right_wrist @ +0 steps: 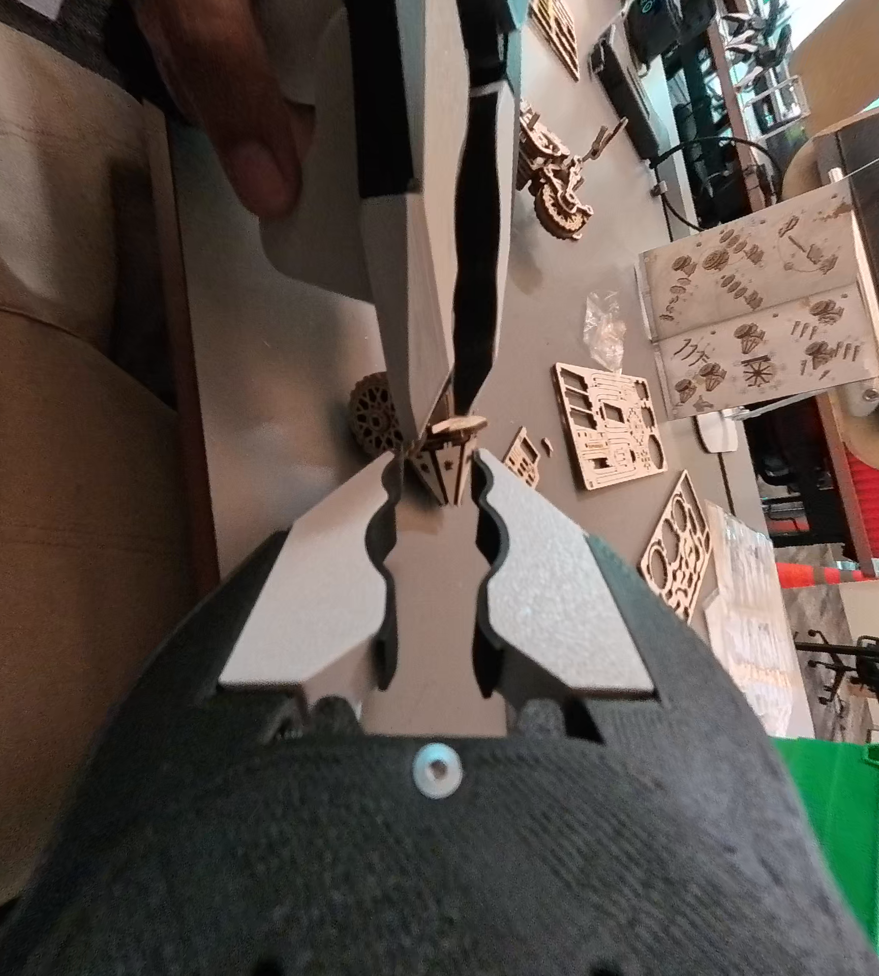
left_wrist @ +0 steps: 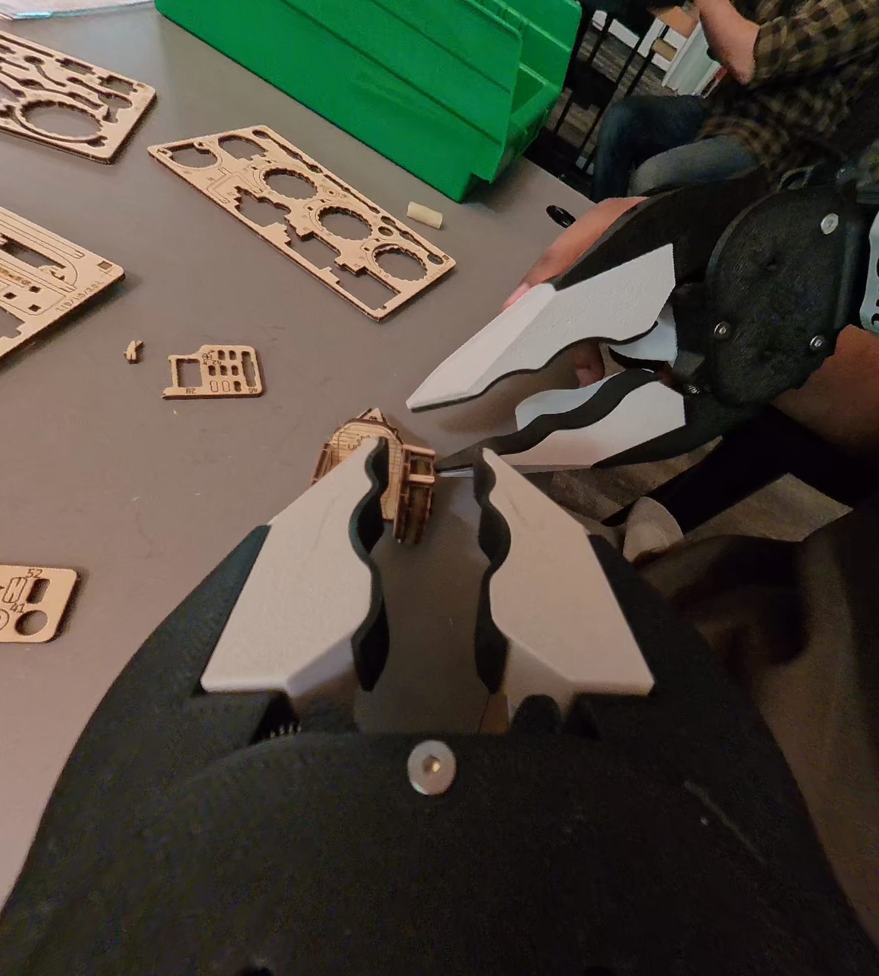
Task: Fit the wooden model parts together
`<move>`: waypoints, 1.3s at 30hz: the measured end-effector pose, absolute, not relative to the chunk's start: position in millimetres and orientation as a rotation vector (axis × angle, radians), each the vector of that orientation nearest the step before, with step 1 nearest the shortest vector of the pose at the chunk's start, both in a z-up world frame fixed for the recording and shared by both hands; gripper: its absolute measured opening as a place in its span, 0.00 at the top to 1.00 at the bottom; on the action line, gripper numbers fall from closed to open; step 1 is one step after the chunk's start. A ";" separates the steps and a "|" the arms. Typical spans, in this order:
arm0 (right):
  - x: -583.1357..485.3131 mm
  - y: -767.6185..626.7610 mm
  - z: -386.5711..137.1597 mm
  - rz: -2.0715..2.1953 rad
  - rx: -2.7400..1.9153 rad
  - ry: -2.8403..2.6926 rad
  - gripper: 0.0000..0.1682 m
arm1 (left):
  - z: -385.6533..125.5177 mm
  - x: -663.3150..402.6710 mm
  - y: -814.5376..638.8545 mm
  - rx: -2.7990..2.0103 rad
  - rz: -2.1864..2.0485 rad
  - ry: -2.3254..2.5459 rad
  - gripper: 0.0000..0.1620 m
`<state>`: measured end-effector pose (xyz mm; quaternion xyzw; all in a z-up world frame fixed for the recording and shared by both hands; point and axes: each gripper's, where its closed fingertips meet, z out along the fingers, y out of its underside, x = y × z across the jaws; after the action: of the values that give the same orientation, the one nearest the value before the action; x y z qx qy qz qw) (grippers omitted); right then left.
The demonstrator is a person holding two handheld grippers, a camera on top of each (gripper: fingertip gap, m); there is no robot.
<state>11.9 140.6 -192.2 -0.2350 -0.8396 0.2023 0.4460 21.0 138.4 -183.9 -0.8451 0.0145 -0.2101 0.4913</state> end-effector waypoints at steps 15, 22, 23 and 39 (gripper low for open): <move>14.7 179.7 -137.5 1.253 -1.169 -1.695 0.72 | -148.1 -25.1 124.3 -1.787 -0.564 -0.117 0.67; 12.6 184.1 -132.5 1.493 -1.354 -1.573 0.69 | -147.1 -38.5 122.3 -1.741 -0.656 -0.231 0.63; 13.0 183.7 -131.1 1.500 -1.352 -1.567 0.68 | -147.9 -37.8 122.3 -1.744 -0.658 -0.230 0.63; 6.7 174.2 -144.9 1.239 -1.284 -1.645 0.68 | -150.1 -26.5 121.4 -1.779 -0.580 -0.166 0.64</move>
<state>6.7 174.2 -144.9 -0.4956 -0.6350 0.4782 0.3500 -26.5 121.4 -150.1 -0.7643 -0.0714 -0.2493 0.5904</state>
